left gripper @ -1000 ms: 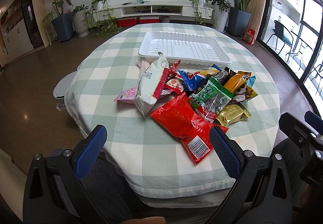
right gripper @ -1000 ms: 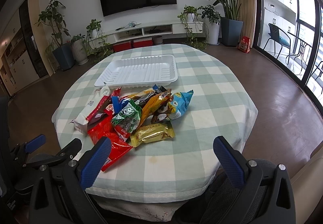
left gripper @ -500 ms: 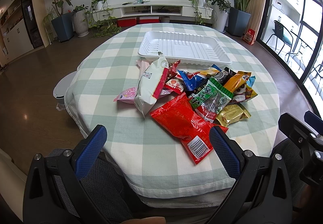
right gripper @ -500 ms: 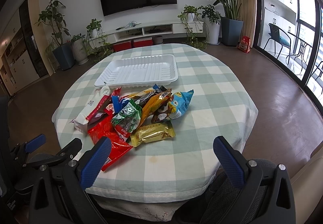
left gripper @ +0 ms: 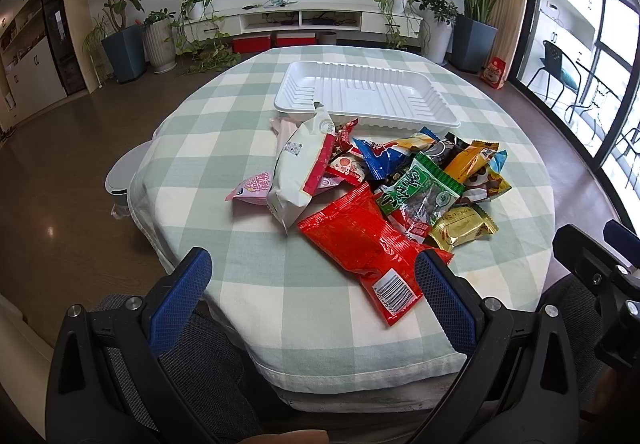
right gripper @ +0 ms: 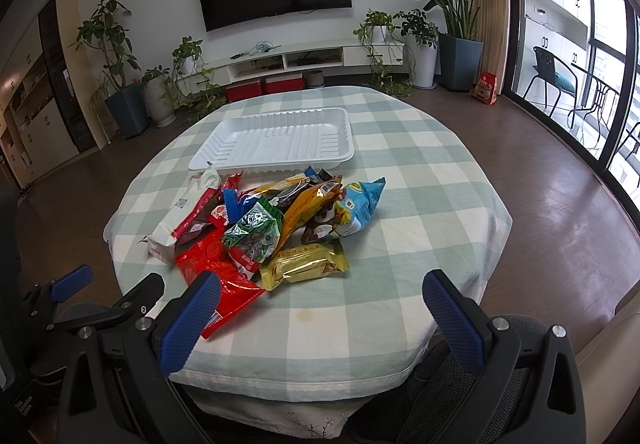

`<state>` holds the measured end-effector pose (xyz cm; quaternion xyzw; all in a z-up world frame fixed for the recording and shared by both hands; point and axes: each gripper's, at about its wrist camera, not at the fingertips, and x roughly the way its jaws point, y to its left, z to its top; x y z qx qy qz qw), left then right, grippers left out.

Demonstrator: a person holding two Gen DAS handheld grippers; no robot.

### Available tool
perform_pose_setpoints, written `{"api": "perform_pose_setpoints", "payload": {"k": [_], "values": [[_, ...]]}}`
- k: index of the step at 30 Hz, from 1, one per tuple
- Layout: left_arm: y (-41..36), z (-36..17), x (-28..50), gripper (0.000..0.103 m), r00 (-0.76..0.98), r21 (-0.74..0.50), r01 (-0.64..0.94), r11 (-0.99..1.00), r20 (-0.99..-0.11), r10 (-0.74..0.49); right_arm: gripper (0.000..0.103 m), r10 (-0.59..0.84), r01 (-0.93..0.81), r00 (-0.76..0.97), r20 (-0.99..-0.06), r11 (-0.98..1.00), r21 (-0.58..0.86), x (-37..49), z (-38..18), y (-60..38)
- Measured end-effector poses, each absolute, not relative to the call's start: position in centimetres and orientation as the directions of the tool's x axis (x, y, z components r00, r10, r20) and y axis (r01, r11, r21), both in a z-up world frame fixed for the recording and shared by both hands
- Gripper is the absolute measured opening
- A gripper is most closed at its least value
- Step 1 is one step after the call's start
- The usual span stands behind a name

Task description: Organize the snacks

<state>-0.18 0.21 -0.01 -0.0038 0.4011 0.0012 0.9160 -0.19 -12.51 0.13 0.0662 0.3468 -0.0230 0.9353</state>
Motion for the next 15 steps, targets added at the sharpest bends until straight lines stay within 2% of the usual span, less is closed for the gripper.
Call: {"api": "perform_pose_setpoints", "payload": {"k": [15], "values": [[0.2, -0.08, -0.23, 0.103, 0.687, 0.004, -0.005, 1.0, -0.727, 0.006, 0.103, 0.008, 0.092, 0.753, -0.658, 0.989, 0.118, -0.25, 0.08, -12.66]]}}
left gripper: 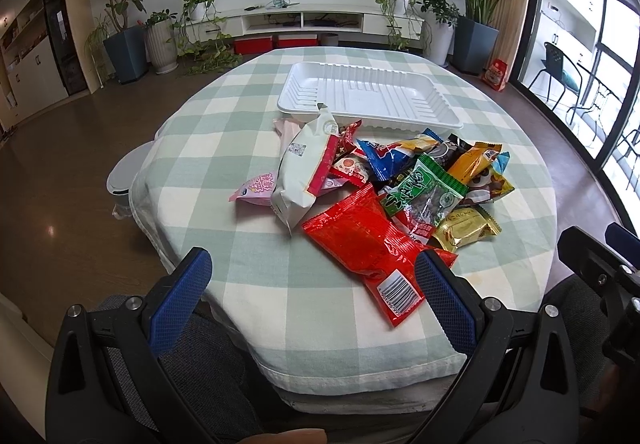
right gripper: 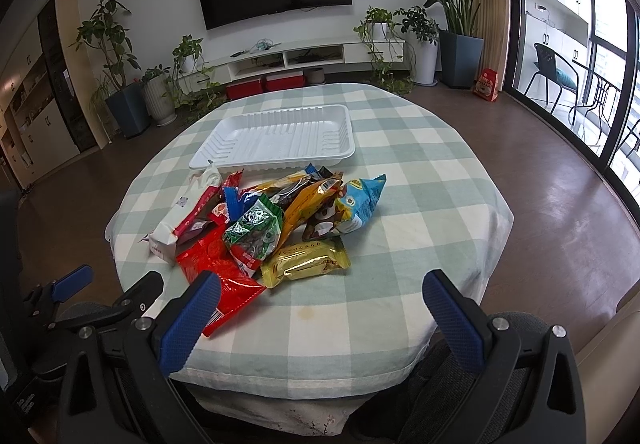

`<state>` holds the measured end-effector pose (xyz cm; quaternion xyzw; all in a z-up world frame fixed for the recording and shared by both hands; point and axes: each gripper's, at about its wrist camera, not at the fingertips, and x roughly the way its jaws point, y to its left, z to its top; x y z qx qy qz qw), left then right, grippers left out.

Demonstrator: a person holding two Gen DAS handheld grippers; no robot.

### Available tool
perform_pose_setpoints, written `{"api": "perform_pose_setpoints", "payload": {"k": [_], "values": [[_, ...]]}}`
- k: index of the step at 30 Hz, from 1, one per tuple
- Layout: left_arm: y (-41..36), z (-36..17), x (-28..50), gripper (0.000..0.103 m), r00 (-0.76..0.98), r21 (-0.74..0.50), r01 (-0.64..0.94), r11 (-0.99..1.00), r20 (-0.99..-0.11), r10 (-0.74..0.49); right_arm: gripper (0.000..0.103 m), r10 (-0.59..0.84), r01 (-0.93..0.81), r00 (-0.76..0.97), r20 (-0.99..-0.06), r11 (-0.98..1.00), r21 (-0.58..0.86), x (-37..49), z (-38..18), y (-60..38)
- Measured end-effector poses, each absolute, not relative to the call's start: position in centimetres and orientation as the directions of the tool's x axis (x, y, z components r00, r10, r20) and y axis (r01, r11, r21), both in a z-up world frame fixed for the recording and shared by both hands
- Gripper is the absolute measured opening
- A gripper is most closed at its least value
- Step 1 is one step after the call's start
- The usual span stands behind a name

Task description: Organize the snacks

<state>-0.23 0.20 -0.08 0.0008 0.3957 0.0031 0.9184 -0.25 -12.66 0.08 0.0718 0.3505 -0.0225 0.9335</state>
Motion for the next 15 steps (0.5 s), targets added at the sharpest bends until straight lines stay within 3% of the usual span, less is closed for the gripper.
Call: {"api": "perform_pose_setpoints", "payload": {"k": [3, 8, 15], "values": [[0.4, -0.2, -0.3, 0.103, 0.708, 0.001, 0.027, 1.0, -0.706, -0.019, 0.103, 0.013, 0.097, 0.752, -0.659, 0.987, 0.129, -0.7, -0.1, -13.3], [0.7, -0.7, -0.4, 0.103, 0.692, -0.121, 0.164, 0.979, -0.693, -0.202, 0.103, 0.028, 0.1, 0.75, -0.661, 0.983, 0.154, -0.3, -0.5, -13.3], [2.7, -2.5, 0.9, 0.103, 0.602, -0.122, 0.088, 0.989, -0.784, -0.15, 0.103, 0.177, 0.027, 0.732, -0.658, 0.957, 0.288, 0.0, -1.5, -13.9]]}}
